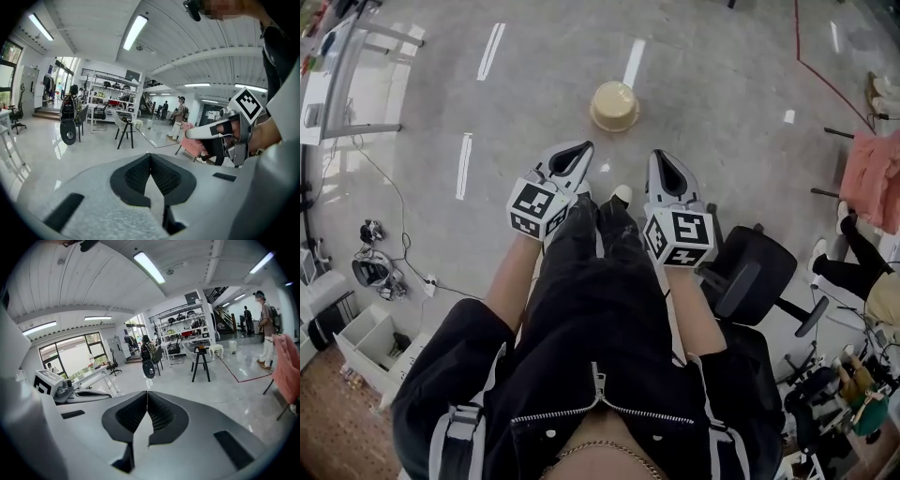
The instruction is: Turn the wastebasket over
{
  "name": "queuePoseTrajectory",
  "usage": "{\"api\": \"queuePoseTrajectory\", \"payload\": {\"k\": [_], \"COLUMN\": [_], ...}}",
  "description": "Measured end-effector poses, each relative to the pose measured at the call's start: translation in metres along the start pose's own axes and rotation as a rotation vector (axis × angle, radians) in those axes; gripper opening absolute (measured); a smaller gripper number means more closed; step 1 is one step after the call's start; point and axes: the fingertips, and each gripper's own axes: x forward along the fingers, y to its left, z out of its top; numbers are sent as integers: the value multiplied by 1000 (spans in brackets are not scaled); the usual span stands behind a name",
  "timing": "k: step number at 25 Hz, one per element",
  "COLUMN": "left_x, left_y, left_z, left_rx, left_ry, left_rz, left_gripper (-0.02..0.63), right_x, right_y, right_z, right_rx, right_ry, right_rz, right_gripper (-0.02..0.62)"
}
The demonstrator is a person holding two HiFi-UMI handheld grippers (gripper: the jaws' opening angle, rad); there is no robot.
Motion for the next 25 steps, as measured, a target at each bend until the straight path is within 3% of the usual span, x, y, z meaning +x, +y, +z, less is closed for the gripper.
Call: {"api": "queuePoseTrajectory", "payload": {"k": [11,15,20,25], "left_x": [30,55,99,136], "left_y": [54,86,117,143], "left_z": [2,-9,-35,-58], "left_rx": [21,17,74,115], "left_ry": [23,45,101,97], "left_rz": [-17,-42,-122,-126], "left_gripper": [3,3,3,3], "right_x": [54,84,131,174], "right_y": [-3,-14,-29,-57], "right_z": [-6,-10,-26,-51], "right_rx": [-17,6,53,65], "right_ry": [50,71,102,88], "right_rz": [2,-22,-3,-21], "right_gripper": [11,12,12,12]}}
